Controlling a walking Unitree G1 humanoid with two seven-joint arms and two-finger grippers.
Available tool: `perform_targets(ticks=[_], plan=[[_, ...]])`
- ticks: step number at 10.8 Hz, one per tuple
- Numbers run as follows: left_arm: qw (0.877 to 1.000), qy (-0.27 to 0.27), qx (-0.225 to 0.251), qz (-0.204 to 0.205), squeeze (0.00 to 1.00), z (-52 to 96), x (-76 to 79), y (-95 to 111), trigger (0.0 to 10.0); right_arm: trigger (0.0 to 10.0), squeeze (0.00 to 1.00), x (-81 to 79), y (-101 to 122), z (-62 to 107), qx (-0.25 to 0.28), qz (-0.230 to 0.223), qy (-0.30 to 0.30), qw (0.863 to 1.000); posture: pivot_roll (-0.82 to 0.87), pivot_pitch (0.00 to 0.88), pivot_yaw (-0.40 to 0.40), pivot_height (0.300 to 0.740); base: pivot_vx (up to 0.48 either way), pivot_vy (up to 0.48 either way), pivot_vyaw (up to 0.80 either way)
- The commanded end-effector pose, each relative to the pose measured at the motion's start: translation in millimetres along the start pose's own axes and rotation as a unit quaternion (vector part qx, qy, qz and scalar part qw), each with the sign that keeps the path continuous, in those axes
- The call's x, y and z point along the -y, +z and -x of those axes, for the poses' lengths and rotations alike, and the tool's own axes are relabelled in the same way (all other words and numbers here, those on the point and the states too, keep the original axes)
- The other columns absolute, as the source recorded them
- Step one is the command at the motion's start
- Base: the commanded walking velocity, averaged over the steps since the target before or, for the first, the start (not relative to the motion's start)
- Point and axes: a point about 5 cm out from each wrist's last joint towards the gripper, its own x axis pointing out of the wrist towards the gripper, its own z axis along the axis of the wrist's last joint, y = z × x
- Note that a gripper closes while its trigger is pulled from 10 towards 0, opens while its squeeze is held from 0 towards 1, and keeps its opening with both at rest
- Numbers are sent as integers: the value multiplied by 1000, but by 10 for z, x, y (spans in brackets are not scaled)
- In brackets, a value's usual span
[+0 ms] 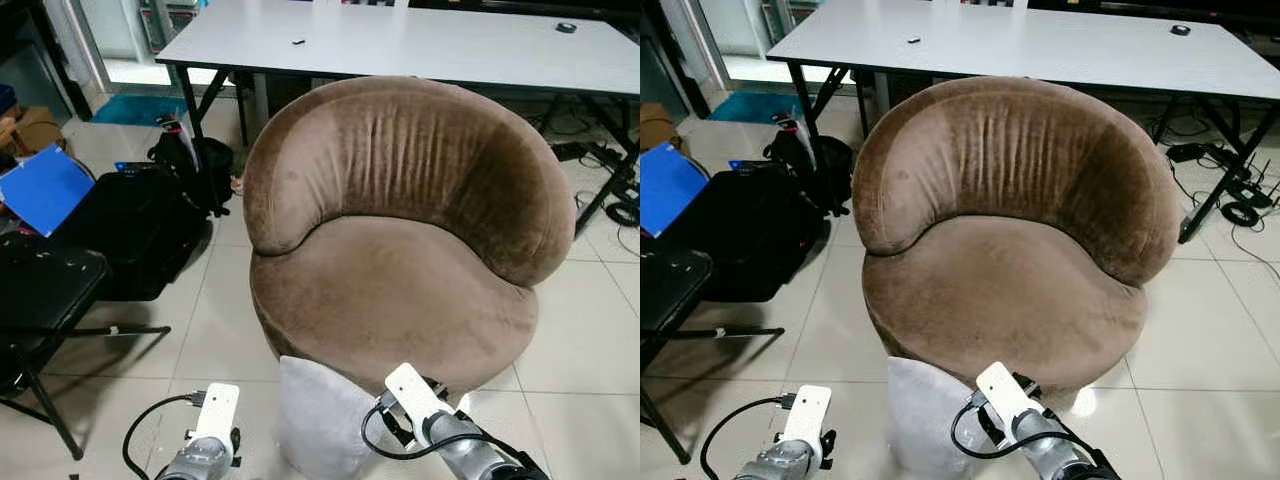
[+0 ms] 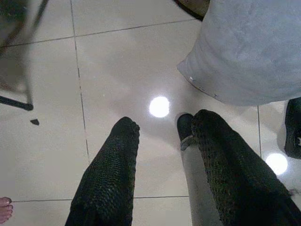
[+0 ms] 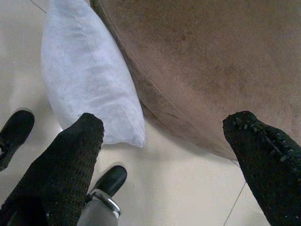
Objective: Move the pillow to the sofa from floor
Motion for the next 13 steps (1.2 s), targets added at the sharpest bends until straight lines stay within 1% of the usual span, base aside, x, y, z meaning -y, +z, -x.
perform_targets(ticks=[1, 3, 6, 8, 10, 11, 13], plan=[[1000, -10, -2, -3, 0, 2, 7, -28, 10000, 10000, 0, 15, -14, 2, -6, 2, -7, 1000, -53, 0, 38, 740, 0, 0, 0], [1000, -23, 3, -10, 0, 2, 38, -7, 10000, 10000, 0, 42, -26, 7, -8, 0, -16, 1000, -82, 0, 42, 740, 0, 0, 0], [1000, -25, 6, -13, 0, 1, 86, 25, 10000, 10000, 0, 93, -40, 15, -10, -4, -16, 1000, -93, 0, 37, 740, 0, 0, 0], [1000, -24, 4, -14, 0, 1, 109, 36, 10000, 10000, 0, 121, -46, 17, -15, 10, -16, 1000, -96, 0, 34, 740, 0, 0, 0], [1000, -26, 5, -13, 0, 1, 135, 46, 10000, 10000, 0, 144, -57, 23, -16, 5, -15, 1000, -98, 0, 29, 740, 0, 0, 0], [1000, -27, 5, -12, 0, 1, 143, 49, 10000, 10000, 0, 148, -82, 26, -26, -8, -15, 1000, -100, 0, 27, 740, 0, 0, 0], [1000, -30, 4, -10, 0, 2, 153, 49, 10000, 10000, 0, 163, -80, 28, -24, -2, -21, 999, -105, 0, 28, 710, 0, 0, 0]])
